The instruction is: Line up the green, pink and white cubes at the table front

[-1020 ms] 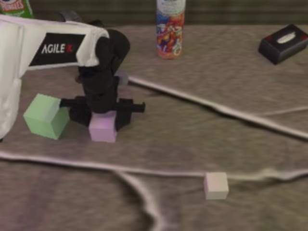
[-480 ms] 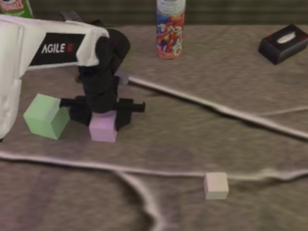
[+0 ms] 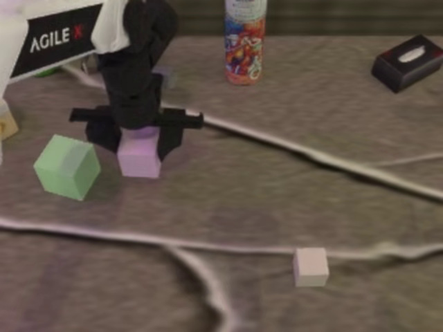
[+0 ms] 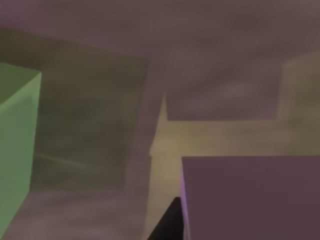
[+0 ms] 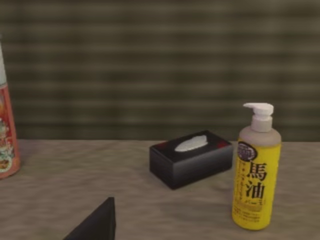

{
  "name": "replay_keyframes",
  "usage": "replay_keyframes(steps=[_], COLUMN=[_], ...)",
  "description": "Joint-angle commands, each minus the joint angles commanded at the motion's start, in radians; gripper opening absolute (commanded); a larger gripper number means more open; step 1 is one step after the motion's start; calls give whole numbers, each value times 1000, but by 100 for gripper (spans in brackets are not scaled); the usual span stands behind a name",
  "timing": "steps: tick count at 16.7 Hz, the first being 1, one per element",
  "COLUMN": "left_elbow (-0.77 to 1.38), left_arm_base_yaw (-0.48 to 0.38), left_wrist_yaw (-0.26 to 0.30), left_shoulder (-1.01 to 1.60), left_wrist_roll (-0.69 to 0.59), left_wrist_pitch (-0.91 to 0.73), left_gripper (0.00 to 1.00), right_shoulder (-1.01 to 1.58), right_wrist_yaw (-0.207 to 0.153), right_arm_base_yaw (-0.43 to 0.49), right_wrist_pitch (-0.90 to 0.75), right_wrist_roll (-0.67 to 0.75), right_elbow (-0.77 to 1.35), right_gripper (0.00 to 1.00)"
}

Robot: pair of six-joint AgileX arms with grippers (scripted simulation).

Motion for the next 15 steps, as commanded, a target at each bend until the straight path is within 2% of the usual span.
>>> replay_keyframes(steps=[4,6,8,13,15], left_elbow=[-1,1,-2,-35,-49], left_arm_base_yaw=[-8,-43,-112,-353,-435], left_wrist_yaw=[0,-1,-3,-7,-9], left_shoulder=[3,2,-6,-46,-67], left_wrist_roll=[-1,-37,-115,-434,-525], left_wrist_pitch=[1,-5,-12,-35,-38], left_gripper=[0,0,0,0,0], right_shoulder=[0,0,0,0,0], right_wrist_yaw=[0,0,0,0,0], right_arm_base_yaw=[0,0,0,0,0], right_wrist_pitch=[0,0,0,0,0], right_wrist_roll=[0,0,0,0,0], right_elbow=[0,0,0,0,0], right_gripper=[100,100,100,100,100])
